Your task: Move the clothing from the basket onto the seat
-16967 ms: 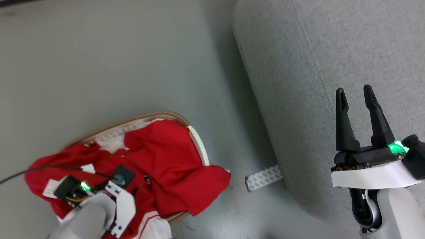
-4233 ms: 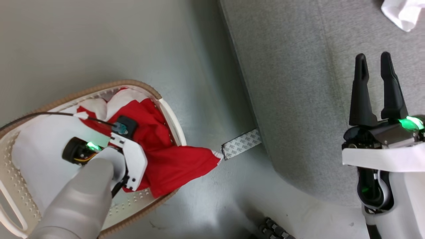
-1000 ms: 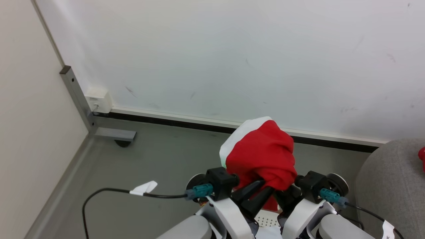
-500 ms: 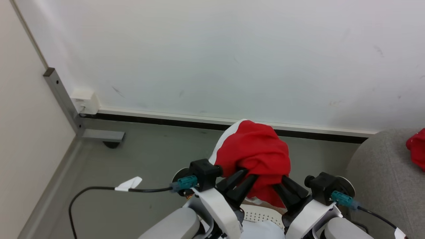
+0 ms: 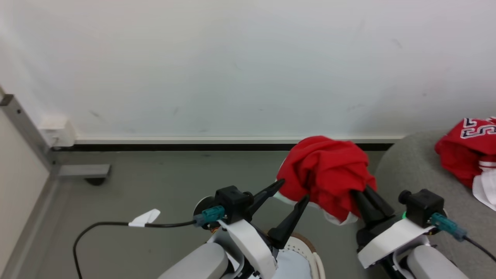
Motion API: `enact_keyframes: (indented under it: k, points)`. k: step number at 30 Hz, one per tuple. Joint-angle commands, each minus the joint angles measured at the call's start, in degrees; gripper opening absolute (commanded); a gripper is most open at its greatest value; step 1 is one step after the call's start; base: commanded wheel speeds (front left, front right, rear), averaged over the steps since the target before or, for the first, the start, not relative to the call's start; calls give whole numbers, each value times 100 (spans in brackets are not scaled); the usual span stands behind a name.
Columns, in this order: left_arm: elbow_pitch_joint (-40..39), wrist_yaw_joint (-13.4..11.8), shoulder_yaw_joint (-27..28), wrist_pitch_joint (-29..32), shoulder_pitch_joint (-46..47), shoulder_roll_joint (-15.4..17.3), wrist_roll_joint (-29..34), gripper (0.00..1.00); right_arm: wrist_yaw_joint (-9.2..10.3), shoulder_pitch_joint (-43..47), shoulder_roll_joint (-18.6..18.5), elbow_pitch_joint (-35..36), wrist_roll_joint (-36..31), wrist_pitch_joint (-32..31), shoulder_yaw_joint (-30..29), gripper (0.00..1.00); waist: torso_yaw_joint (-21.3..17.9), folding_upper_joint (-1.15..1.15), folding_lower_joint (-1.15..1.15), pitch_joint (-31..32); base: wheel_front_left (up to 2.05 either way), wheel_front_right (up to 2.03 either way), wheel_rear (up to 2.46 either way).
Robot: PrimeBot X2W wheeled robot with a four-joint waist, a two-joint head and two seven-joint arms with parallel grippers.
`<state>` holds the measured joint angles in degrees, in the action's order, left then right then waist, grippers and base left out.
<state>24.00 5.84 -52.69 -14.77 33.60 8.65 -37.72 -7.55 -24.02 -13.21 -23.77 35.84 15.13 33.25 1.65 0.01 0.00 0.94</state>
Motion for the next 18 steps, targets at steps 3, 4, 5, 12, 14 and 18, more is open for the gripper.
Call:
enact_keyframes:
  k: [3, 4, 5, 12, 14, 18]
  points:
    - [-90, -58, 86, -30, -126, 79, 101, 100, 13, 142, -106, 139, -105, 1, -308, 0, -473, -1, 0, -97, 0, 0, 0]
    - [-121, -71, 108, -34, -140, 87, 143, 100, 13, 164, -126, 172, -135, 1, -374, 0, -585, -1, 0, -120, 0, 0, 0]
    - [-157, -86, 137, -37, -156, 93, 185, 100, 13, 195, -157, 207, -170, 1, -447, 0, -702, -1, 0, -144, 0, 0, 0]
    - [-510, -87, 468, -38, -298, 105, 590, 100, 13, 358, -289, 454, -339, -1, -936, 0, -1550, -1, 0, -382, 0, 0, 0]
    - [-550, -78, 541, -38, -332, 123, 741, 100, 13, 403, -300, 522, -377, 2, -1038, 0, -1797, -1, 0, -423, 0, 0, 0]
    - [-560, -52, 706, -38, -455, 135, 955, 100, 13, 515, -265, 634, -427, 1, -1227, 0, -2284, -1, 0, -430, 0, 0, 0]
